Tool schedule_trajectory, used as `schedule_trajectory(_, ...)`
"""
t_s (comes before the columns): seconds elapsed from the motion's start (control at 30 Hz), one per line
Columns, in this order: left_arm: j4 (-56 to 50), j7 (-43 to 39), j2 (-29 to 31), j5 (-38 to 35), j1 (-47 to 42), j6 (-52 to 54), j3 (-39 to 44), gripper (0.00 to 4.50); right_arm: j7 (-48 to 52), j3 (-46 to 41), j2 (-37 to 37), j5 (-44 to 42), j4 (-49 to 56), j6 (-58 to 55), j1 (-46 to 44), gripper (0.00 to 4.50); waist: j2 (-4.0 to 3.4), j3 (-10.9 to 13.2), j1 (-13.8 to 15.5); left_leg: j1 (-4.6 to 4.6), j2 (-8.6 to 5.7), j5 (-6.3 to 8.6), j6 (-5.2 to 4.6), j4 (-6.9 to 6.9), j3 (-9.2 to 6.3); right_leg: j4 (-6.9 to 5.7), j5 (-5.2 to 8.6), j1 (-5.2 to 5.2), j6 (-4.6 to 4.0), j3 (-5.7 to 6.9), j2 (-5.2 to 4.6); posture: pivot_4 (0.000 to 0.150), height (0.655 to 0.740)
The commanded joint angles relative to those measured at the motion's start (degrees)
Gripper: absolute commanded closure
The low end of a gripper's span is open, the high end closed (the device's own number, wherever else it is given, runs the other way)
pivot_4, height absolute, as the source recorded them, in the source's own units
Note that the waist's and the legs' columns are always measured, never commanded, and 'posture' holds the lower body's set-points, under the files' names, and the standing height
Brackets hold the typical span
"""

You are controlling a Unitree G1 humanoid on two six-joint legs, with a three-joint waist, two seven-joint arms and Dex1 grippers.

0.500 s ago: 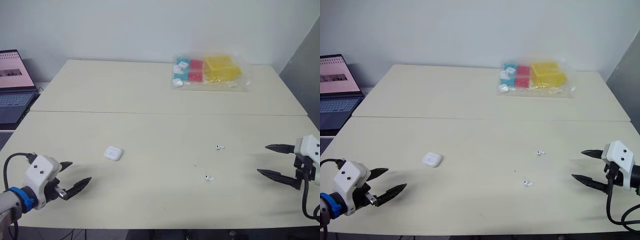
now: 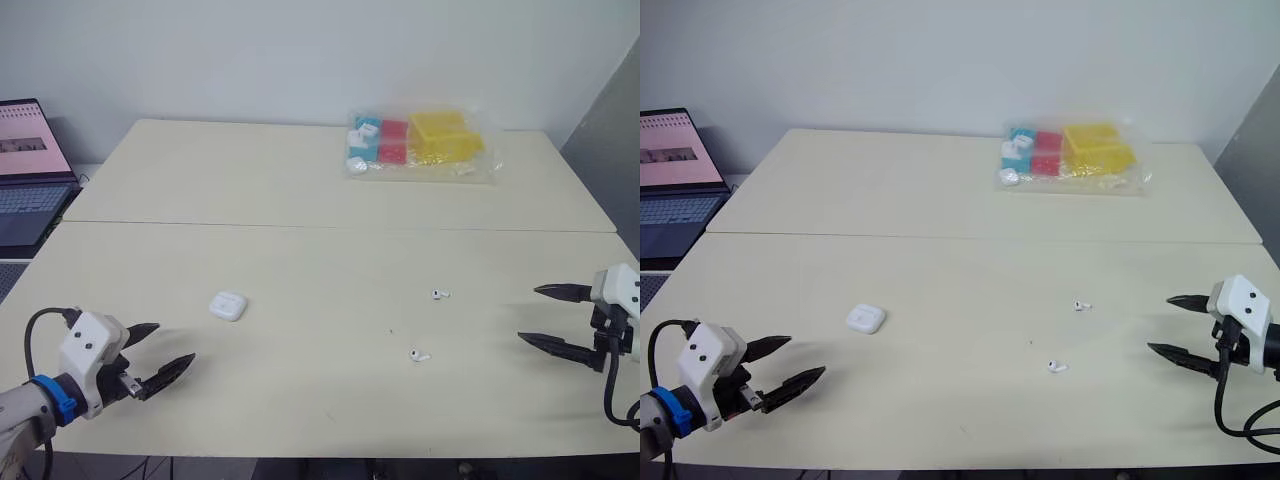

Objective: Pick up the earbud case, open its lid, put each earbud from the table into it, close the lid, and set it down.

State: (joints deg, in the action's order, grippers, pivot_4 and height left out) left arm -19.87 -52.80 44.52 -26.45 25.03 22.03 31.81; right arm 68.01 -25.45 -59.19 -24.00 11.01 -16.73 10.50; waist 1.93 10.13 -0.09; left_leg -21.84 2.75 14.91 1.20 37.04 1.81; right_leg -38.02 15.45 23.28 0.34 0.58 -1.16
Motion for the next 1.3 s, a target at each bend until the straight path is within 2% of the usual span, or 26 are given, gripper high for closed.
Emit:
schedule_trajectory(0.03,0.2,0.7,0.2,0.9,-0.1,-0.2,-0.2,0.00,1.2,-1.3,-1.0,0.0,0.8,1.0,0.0,0.03,0.00,0.0,0.0,0.01,0.00,0.00,0.00,0.00,0.00,0.00,0.00,-0.01,0.01,0.00,0.00,0.150,0.7400)
schedule_trajectory(0.43,-4.6,4.5,-2.2,-1.9,-0.2,7.2,-1.2,0.00,0.9,-2.0,0.2,0.1,2.7,1.3,2.9,0.03,-0.01,0.0,0.0,0.01,0.00,0.00,0.00,0.01,-0.01,-0.01,-0.01,-0.02,0.02,-0.02,0.00,0.150,0.7400)
schedule_trajectory(0.57,-6.3,10.5,-5.4,-2.2,-3.5,10.1,-2.0,0.00,0.7,0.6,0.2,-1.4,4.3,0.0,0.0,0.03,-0.03,0.0,0.0,0.04,-0.01,-0.01,0.00,0.04,-0.01,-0.06,-0.03,-0.04,0.05,-0.03,0.00,0.150,0.7400)
schedule_trajectory(0.67,-8.4,15.1,-7.0,-1.1,-6.6,14.1,-6.9,0.00,0.4,2.6,-0.2,-3.8,7.7,-3.2,-3.3,0.03,-0.05,0.0,0.0,0.06,-0.01,-0.01,0.00,0.09,-0.02,-0.10,-0.06,-0.07,0.07,-0.04,0.02,0.150,0.7400)
schedule_trajectory(0.77,-9.3,17.1,-7.7,-1.5,-8.2,15.8,-8.5,0.00,0.6,3.3,-0.8,-5.0,10.0,-5.3,-4.9,0.03,-0.03,-0.1,0.0,0.04,-0.02,-0.01,0.00,0.10,-0.04,-0.09,-0.07,-0.08,0.09,-0.04,0.04,0.150,0.7400)
schedule_trajectory(0.93,-5.6,22.2,-8.8,1.5,-14.2,17.5,-12.8,0.00,-0.5,5.7,-1.3,-9.8,15.2,-10.8,-11.6,0.03,-0.03,-0.1,0.1,0.02,-0.05,-0.02,0.00,0.09,-0.07,-0.09,-0.08,-0.07,0.08,-0.03,0.04,0.150,0.7400)
schedule_trajectory(1.3,1.2,23.7,-9.1,3.7,-21.2,19.2,-18.3,0.00,-2.9,11.8,-0.8,-14.7,19.9,-17.0,-21.8,0.03,-0.02,-0.1,0.1,-0.01,-0.07,-0.02,-0.01,0.13,-0.10,-0.10,-0.20,-0.07,-0.10,0.00,0.04,0.150,0.7400)
